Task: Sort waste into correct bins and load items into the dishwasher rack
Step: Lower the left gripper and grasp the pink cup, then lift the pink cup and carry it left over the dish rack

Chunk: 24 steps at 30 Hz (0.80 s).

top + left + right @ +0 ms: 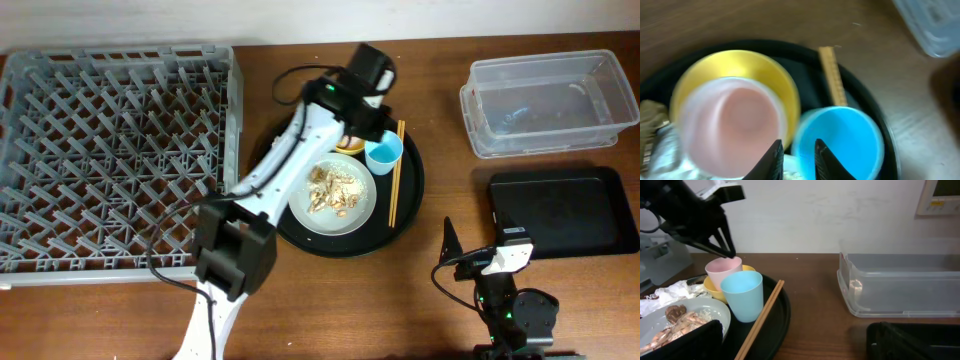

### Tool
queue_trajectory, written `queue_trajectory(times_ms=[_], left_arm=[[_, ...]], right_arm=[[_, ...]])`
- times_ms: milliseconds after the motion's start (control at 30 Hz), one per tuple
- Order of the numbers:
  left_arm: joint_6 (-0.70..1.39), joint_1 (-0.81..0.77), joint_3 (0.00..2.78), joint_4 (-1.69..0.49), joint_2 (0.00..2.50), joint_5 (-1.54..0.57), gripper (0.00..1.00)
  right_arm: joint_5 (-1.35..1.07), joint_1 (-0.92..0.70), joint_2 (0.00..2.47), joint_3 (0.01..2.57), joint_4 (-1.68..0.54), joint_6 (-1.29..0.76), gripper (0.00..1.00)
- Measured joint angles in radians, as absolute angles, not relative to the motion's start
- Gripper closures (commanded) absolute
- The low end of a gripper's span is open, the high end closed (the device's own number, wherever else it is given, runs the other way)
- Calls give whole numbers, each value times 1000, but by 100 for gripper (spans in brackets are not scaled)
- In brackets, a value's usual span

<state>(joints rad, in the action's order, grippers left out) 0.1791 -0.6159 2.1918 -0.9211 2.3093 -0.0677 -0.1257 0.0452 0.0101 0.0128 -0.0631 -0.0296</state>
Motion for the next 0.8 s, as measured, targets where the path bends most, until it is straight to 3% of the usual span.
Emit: queue_trajectory(times_ms=[233, 800], left_arm=[[176, -649, 2192, -857, 2310, 64, 78], [246, -642, 2197, -852, 2362, 87, 78]], right_arm=[[-126, 45, 10, 13, -63, -30, 2], [-126, 45, 10, 13, -63, -30, 2]])
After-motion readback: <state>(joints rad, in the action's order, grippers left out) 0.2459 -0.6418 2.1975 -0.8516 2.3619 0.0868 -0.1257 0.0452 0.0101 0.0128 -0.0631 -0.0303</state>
